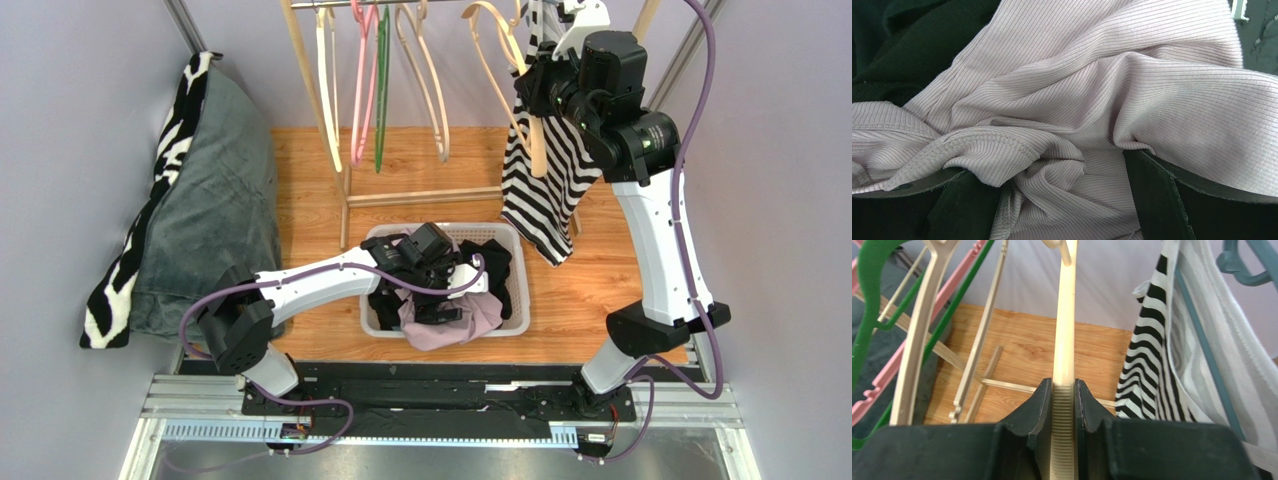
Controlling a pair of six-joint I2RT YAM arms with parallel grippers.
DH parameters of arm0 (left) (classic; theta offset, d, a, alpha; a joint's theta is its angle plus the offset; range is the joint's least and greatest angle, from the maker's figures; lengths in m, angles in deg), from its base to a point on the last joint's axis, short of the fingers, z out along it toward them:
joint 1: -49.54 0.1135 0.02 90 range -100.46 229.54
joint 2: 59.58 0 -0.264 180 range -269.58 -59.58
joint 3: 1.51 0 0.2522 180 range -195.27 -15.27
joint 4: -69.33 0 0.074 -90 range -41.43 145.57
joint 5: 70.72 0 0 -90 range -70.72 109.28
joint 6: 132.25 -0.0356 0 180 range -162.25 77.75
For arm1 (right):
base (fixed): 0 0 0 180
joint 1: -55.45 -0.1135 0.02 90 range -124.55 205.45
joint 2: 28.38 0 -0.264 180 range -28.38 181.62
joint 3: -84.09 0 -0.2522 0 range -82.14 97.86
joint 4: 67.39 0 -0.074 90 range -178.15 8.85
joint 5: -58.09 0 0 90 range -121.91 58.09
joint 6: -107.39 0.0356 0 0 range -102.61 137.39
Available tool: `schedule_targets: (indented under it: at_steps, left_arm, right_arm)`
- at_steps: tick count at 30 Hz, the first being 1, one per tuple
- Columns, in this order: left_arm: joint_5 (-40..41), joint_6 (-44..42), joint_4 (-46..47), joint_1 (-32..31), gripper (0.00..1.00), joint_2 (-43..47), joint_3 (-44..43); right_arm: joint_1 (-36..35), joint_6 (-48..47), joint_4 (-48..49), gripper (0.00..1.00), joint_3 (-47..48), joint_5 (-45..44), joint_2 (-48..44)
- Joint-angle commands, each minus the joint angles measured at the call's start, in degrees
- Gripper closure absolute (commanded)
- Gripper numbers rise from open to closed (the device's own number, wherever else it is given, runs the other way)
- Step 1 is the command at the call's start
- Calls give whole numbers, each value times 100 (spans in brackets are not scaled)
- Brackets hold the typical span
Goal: Remove the tank top from the hanger
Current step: Place the hanger at the clothesline.
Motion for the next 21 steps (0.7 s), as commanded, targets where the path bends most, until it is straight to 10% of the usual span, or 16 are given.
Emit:
schedule_targets:
  at_steps: [1,21]
  left_arm:
    - [-19,10,-1400,73,2,514,23]
    - [-1189,-193,-3053,73,1,1316,-1401]
  right_arm:
    - [109,484,840,100,-135,966,-144]
    - [1048,1705,1604,100,-268,2399,-162]
